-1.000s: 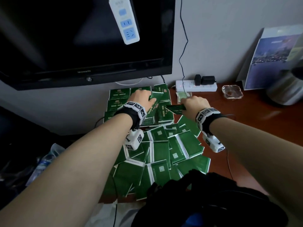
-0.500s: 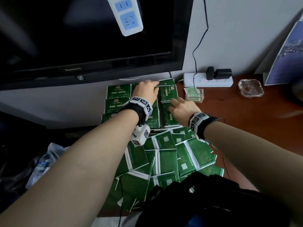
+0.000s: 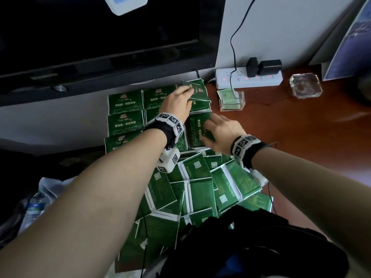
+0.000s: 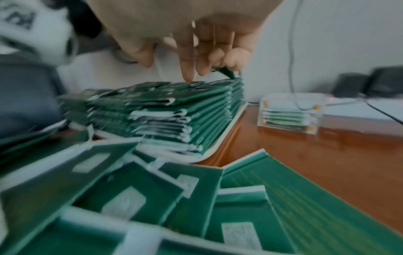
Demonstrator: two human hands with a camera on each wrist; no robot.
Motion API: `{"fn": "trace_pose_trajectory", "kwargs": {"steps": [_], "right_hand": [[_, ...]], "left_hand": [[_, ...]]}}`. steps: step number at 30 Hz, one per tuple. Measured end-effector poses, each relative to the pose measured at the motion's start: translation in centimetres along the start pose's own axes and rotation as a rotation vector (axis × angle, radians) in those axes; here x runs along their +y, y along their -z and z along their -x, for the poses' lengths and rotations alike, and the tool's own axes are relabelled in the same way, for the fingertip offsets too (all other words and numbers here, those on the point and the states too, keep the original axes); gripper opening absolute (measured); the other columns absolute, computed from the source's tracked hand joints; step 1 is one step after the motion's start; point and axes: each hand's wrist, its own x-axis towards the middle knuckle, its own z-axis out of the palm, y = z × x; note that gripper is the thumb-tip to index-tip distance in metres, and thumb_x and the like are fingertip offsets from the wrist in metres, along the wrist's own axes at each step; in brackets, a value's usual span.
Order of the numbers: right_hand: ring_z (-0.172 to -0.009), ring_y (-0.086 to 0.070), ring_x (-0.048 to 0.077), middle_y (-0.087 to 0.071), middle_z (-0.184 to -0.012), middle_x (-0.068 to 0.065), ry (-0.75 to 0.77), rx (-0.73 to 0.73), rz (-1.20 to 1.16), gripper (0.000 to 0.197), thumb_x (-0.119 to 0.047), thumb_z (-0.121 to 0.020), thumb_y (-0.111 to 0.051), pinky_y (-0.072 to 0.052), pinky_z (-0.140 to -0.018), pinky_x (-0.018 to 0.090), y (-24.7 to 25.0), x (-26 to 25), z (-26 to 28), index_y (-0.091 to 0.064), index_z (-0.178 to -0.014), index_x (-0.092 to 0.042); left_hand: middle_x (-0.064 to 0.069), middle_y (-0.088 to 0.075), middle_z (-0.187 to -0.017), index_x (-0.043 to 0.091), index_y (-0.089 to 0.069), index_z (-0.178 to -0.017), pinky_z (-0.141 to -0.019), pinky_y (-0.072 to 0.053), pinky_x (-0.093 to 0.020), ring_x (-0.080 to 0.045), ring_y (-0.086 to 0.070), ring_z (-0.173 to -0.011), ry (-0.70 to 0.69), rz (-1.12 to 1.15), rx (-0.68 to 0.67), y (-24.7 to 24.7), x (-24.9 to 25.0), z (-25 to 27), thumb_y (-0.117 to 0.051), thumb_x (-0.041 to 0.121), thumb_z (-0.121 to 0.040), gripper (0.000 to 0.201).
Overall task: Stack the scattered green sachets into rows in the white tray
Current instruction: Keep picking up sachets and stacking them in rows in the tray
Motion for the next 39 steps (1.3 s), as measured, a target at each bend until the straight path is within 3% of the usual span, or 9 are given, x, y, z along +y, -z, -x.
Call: {"fn": "trace_pose_trajectory", "kwargs": {"steps": [3,7,9,12,16,18,22,27,39], "right_hand": [[-0.094,-0.058,0.027,-0.05,-0.107,0.002,-0.306,0.089,-0.22,0.034,-0.042,-0.098,-0.047,-0.047,-0.072,0.035,0.8,1.5,-1.9,-0.052,-0.117,-0.014],[-0.119,-0.054,0.032,-0.052,-0.137,0.011,-0.528,0.053,-0.408,0.053,-0.042,-0.098,-0.049,-0.045,-0.094,0.039,1.4,2.9,-5.2,-0.044,-0.141,-0.012],[-0.12,-0.054,0.031,-0.054,-0.135,0.013,-0.514,0.017,-0.442,0.051,-0.042,-0.099,-0.049,-0.043,-0.094,0.037,1.3,3.0,-6.3,-0.046,-0.139,-0.01],[-0.104,-0.059,0.029,-0.062,-0.12,0.012,-0.437,-0.022,-0.415,0.041,-0.04,-0.098,-0.051,-0.043,-0.077,0.032,0.8,2.7,-7.7,-0.053,-0.129,-0.014],[-0.082,-0.052,0.022,-0.064,-0.107,0.009,-0.428,-0.054,-0.406,0.032,-0.036,-0.096,-0.055,-0.037,-0.067,0.028,0.0,2.3,-8.5,-0.056,-0.12,-0.015],[-0.086,-0.055,0.025,-0.065,-0.108,0.01,-0.44,-0.046,-0.408,0.031,-0.034,-0.095,-0.057,-0.037,-0.068,0.028,-0.2,2.2,-8.7,-0.055,-0.119,-0.013],[-0.103,-0.06,0.032,-0.065,-0.113,0.013,-0.44,-0.025,-0.425,0.035,-0.03,-0.096,-0.057,-0.039,-0.073,0.03,-0.4,2.0,-8.9,-0.051,-0.125,-0.011],[-0.112,-0.058,0.036,-0.062,-0.121,0.019,-0.435,-0.036,-0.418,0.051,-0.023,-0.099,-0.053,-0.047,-0.085,0.037,0.1,1.9,-9.2,-0.037,-0.145,-0.007],[-0.093,-0.064,0.037,-0.065,-0.106,0.018,-0.446,-0.057,-0.392,0.047,-0.025,-0.101,-0.049,-0.05,-0.071,0.038,0.3,2.2,-9.3,-0.036,-0.144,-0.012]], "left_hand": [[-0.003,-0.052,-0.144,0.011,-0.06,-0.134,-0.105,-0.045,-0.038,-0.028,-0.055,-0.125,0.006,0.011,-0.009,-0.6,-0.5,-0.4,-0.059,0.009,-0.093,0.041],[-0.003,-0.049,-0.146,0.011,-0.06,-0.133,-0.095,-0.052,-0.039,-0.026,-0.062,-0.111,-0.02,0.022,-0.05,-1.4,-1.4,-0.4,-0.066,0.015,-0.09,0.044],[-0.002,-0.048,-0.146,0.012,-0.059,-0.133,-0.088,-0.055,-0.039,-0.025,-0.065,-0.101,-0.025,0.018,-0.075,-2.0,-1.7,-0.2,-0.068,0.021,-0.089,0.045],[0.0,-0.048,-0.144,0.014,-0.059,-0.132,-0.087,-0.055,-0.041,-0.025,-0.063,-0.107,-0.017,0.007,-0.104,-2.4,-2.2,0.1,-0.07,0.026,-0.088,0.047],[-0.003,-0.046,-0.146,0.013,-0.056,-0.134,-0.101,-0.04,-0.026,-0.021,-0.055,-0.121,-0.007,-0.012,-0.139,-2.3,-1.9,0.1,-0.069,0.021,-0.09,0.047],[-0.004,-0.044,-0.147,0.011,-0.055,-0.136,-0.1,-0.031,-0.019,-0.021,-0.05,-0.126,-0.005,-0.02,-0.159,-2.2,-1.7,-0.1,-0.068,0.018,-0.091,0.048],[0.004,-0.045,-0.147,0.022,-0.051,-0.137,-0.087,-0.054,-0.037,-0.023,-0.062,-0.11,0.001,-0.128,-0.187,-2.2,-1.7,-0.6,-0.07,0.032,-0.089,0.052],[0.005,-0.043,-0.15,0.025,-0.048,-0.139,-0.081,-0.056,-0.039,-0.025,-0.065,-0.107,-0.011,-0.22,-0.208,-2.5,-1.6,-1.0,-0.066,0.039,-0.09,0.054],[0.005,-0.045,-0.148,0.025,-0.05,-0.136,-0.078,-0.057,-0.04,-0.026,-0.067,-0.1,-0.012,-0.238,-0.173,-3.2,-1.1,-1.3,-0.067,0.041,-0.09,0.051]]}}
